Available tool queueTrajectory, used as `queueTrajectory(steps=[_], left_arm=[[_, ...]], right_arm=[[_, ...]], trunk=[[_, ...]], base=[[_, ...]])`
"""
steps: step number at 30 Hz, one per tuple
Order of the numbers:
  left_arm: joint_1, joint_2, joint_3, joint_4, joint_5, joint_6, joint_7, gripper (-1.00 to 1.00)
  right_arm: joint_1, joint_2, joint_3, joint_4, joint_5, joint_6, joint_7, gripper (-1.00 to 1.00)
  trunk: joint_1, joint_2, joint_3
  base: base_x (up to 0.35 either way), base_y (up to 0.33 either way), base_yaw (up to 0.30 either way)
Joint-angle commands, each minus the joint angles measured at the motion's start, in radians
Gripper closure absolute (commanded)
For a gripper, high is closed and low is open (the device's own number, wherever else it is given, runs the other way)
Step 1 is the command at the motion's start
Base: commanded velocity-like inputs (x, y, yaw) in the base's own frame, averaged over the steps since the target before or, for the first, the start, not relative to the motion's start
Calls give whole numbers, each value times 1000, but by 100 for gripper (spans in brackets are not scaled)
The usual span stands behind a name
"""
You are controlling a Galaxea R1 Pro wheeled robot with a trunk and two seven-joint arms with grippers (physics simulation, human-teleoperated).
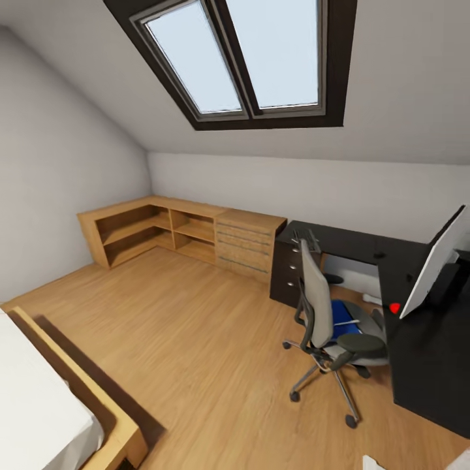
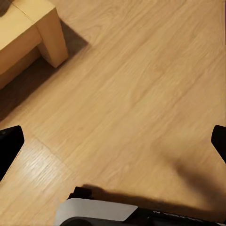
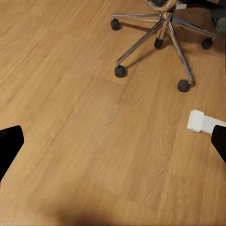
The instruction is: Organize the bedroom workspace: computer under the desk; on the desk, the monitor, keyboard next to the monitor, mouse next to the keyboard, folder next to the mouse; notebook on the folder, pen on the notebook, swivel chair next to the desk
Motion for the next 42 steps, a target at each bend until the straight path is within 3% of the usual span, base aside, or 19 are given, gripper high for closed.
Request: queueTrajectory(steps=[1, 14, 42], left_arm=[[0, 0, 0, 0, 4, -3, 0, -100], [0, 0, 0, 0, 4, -3, 0, -100], [0, 0, 0, 0, 4, -3, 0, -100]], right_arm=[[-1, 0, 0, 1, 0, -3, -3, -100], [-1, 0, 0, 1, 0, -3, -3, -100], [-1, 0, 1, 1, 0, -3, -3, -100]], trunk=[[1, -1, -2], [1, -1, -2], [1, -1, -2]], base=[[219, 230, -261], [189, 189, -100], [12, 10, -229]])
